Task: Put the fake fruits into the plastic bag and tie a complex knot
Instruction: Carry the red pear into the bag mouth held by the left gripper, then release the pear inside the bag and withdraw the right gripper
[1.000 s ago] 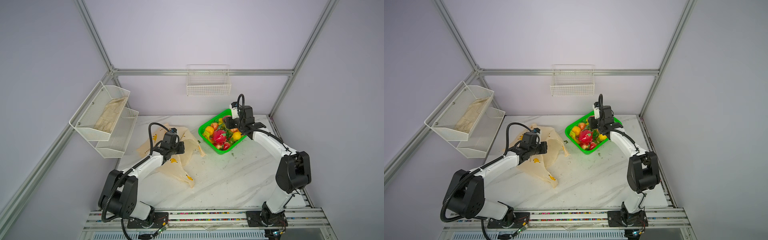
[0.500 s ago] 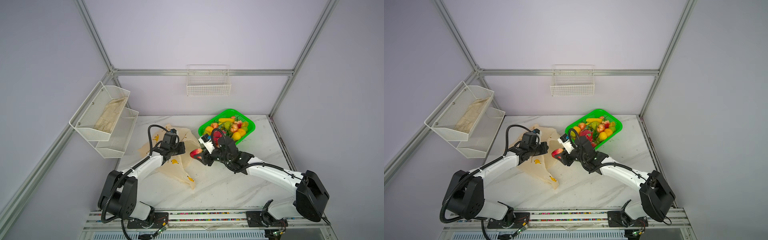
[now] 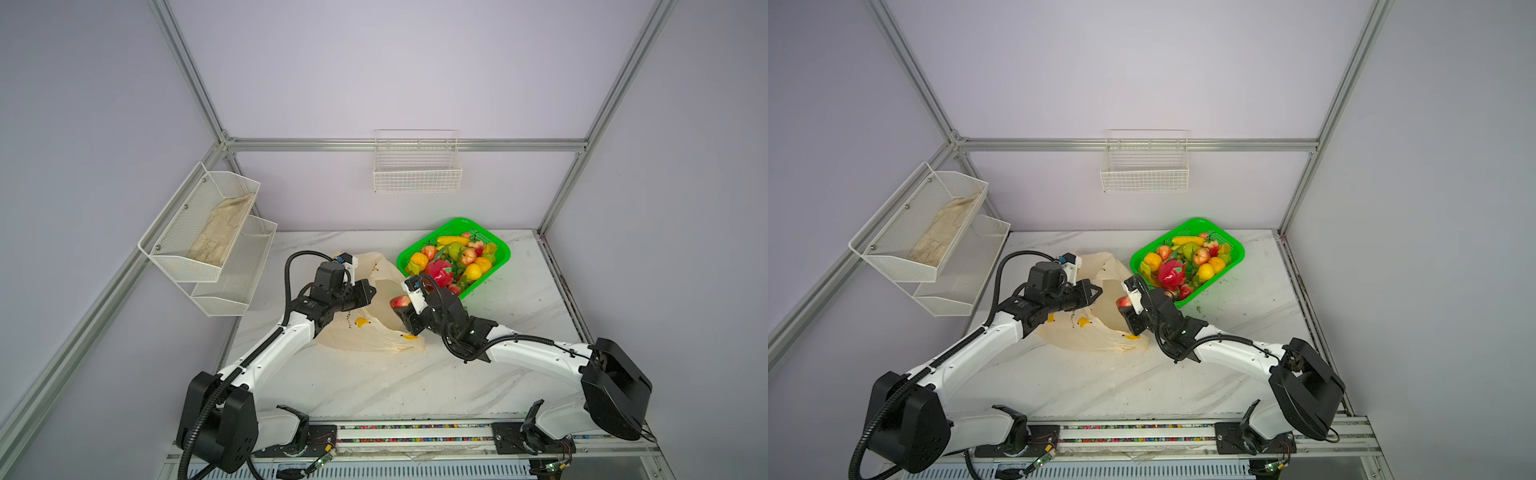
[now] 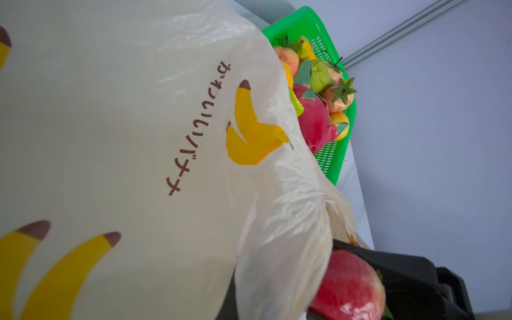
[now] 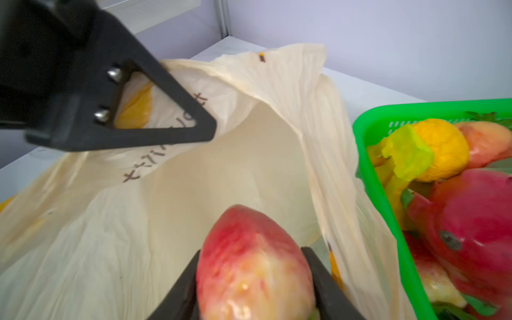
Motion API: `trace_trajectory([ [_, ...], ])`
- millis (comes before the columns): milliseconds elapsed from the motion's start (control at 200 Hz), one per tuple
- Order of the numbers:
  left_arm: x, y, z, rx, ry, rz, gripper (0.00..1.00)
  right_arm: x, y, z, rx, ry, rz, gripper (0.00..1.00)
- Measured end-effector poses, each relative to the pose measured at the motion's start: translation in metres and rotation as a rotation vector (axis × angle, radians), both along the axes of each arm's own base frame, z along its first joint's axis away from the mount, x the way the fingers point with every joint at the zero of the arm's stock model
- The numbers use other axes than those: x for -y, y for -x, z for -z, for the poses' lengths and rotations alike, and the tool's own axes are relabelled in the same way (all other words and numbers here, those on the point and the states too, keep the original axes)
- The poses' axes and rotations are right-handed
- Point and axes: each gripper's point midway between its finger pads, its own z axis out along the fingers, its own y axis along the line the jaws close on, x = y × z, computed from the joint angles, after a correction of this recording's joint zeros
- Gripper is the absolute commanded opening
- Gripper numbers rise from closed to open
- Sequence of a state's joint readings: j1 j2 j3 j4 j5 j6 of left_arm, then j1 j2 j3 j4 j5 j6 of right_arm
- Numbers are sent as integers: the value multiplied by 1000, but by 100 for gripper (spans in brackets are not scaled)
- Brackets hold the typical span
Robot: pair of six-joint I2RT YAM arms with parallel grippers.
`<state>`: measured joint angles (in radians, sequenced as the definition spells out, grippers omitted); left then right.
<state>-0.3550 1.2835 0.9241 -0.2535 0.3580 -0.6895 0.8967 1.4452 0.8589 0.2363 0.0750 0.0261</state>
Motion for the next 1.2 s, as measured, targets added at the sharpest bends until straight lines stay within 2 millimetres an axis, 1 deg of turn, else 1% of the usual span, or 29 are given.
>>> trace_trajectory([
  [145, 9, 10, -11, -3, 57, 49, 2, 1, -1, -1, 2, -4, 0, 33],
  [250, 14, 15, -13, -17, 84, 82, 3, -1, -1, 1, -31, -28, -41, 34],
  [390, 24, 22, -17, -42, 134, 127, 4, -3, -12, 17, -99, -28, -67, 35],
  [490, 33, 24, -25, -50, 192, 152, 3, -14, -15, 30, -151, -31, -87, 35],
  [600, 43, 26, -39, -36, 261, 184, 3, -27, -20, 39, -205, -53, -90, 37],
  [665, 47, 25, -46, -29, 293, 201, 2, -35, -24, 42, -234, -77, -86, 41],
  [720, 51, 25, -47, -31, 309, 210, 2, -40, -27, 41, -252, -105, -79, 43],
  [815, 54, 22, -43, -52, 325, 216, 2, -49, -31, 39, -276, -148, -77, 55],
  [870, 55, 21, -41, -61, 330, 217, 2, -50, -32, 38, -286, -162, -70, 62],
  [935, 54, 20, -41, -64, 334, 215, 2, -50, -32, 37, -290, -171, -67, 68],
  [1055, 47, 14, -42, -62, 342, 193, 1, -50, -32, 34, -290, -179, -66, 74],
  [1200, 33, 5, -42, -66, 351, 145, 0, -47, -27, 15, -265, -195, -85, 76],
])
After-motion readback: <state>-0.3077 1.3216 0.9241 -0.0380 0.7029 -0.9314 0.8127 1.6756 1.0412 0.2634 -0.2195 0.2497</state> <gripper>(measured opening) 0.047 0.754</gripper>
